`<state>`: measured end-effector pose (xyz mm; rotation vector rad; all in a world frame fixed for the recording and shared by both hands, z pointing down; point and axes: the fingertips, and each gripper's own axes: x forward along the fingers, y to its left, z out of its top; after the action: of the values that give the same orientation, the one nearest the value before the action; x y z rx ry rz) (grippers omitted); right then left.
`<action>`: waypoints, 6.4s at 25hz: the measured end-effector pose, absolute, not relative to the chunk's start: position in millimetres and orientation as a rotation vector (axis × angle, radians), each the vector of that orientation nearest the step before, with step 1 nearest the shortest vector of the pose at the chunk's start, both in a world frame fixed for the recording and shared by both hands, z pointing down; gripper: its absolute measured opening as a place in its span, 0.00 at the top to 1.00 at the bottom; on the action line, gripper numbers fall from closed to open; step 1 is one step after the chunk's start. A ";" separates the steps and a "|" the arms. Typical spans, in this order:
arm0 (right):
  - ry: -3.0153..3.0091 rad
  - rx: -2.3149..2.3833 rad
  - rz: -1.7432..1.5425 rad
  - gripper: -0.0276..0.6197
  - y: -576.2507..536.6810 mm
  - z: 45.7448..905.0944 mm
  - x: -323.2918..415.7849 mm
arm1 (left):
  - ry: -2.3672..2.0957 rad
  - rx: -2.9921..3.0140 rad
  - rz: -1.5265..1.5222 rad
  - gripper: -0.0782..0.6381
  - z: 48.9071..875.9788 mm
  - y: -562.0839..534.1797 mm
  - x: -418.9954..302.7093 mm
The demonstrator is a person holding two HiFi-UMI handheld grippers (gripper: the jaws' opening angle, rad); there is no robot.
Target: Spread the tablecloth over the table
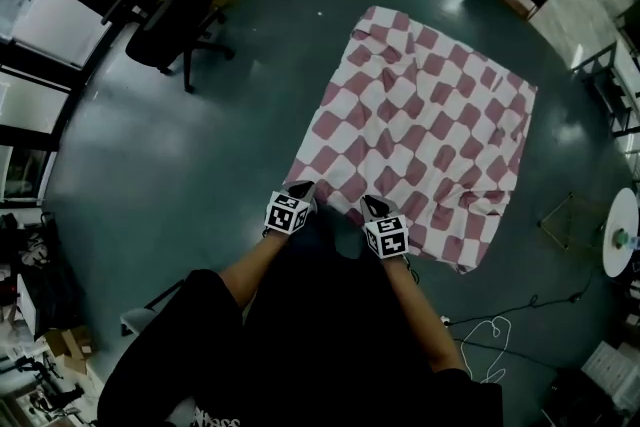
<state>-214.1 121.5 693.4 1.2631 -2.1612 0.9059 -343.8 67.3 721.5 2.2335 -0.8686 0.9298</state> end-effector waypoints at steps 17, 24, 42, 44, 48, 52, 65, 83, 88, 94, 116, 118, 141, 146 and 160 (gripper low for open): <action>-1.735 1.344 1.045 0.90 89.8 778.4 -262.3 | -0.191 2.332 1.175 0.87 776.9 24.7 -347.5; -1.748 1.384 1.013 0.90 85.7 779.9 -266.1 | -0.227 2.329 1.096 0.87 776.7 29.2 -356.6; -1.775 1.360 0.941 0.91 103.6 777.5 -306.2 | -0.332 2.437 1.283 0.87 781.5 55.5 -392.9; -1.770 1.353 0.925 0.91 106.6 777.3 -304.2 | -0.331 2.397 1.239 0.87 781.7 58.5 -394.4; -1.721 1.342 0.938 0.91 110.9 780.1 -299.7 | -0.278 2.352 1.239 0.87 783.8 60.8 -398.1; -1.707 1.376 1.004 0.91 114.4 771.6 -298.7 | -0.258 2.513 1.307 0.87 773.1 62.9 -403.5; -1.875 1.584 1.004 0.91 39.7 736.0 -257.8 | -0.324 2.517 1.124 0.87 737.4 -4.9 -333.8; -1.957 1.699 0.951 0.91 -94.6 707.1 -190.1 | -0.367 2.569 1.095 0.87 710.5 -127.4 -267.7; -1.880 1.775 0.917 0.91 -159.7 700.0 -140.8 | -0.321 2.594 1.053 0.87 721.4 -194.6 -235.5; -1.833 1.831 0.926 0.88 -248.2 716.1 -97.7 | -0.261 2.610 1.060 0.87 734.8 -268.5 -196.3; -1.777 1.733 0.876 0.83 -382.2 770.5 -61.7 | -0.229 2.586 1.022 0.87 773.6 -323.8 -169.8; -1.795 1.713 0.849 0.83 -390.8 769.5 -73.0 | -0.258 2.550 1.030 0.87 776.8 -329.7 -180.0; -1.784 1.899 0.960 0.80 -290.0 728.5 -37.2 | -0.145 2.632 1.028 0.87 739.5 -285.7 -151.4; -1.786 1.959 0.954 0.82 -208.7 705.9 -29.6 | -0.178 2.678 0.974 0.87 707.1 -223.1 -138.6; -1.855 1.929 0.878 0.90 -67.8 654.6 -88.5 | -0.199 2.667 0.833 0.87 653.8 -71.8 -174.0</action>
<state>-88.5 -67.8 654.6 1.9293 -1.8546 0.8785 -174.0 -71.8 653.8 2.6669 -0.1993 0.8332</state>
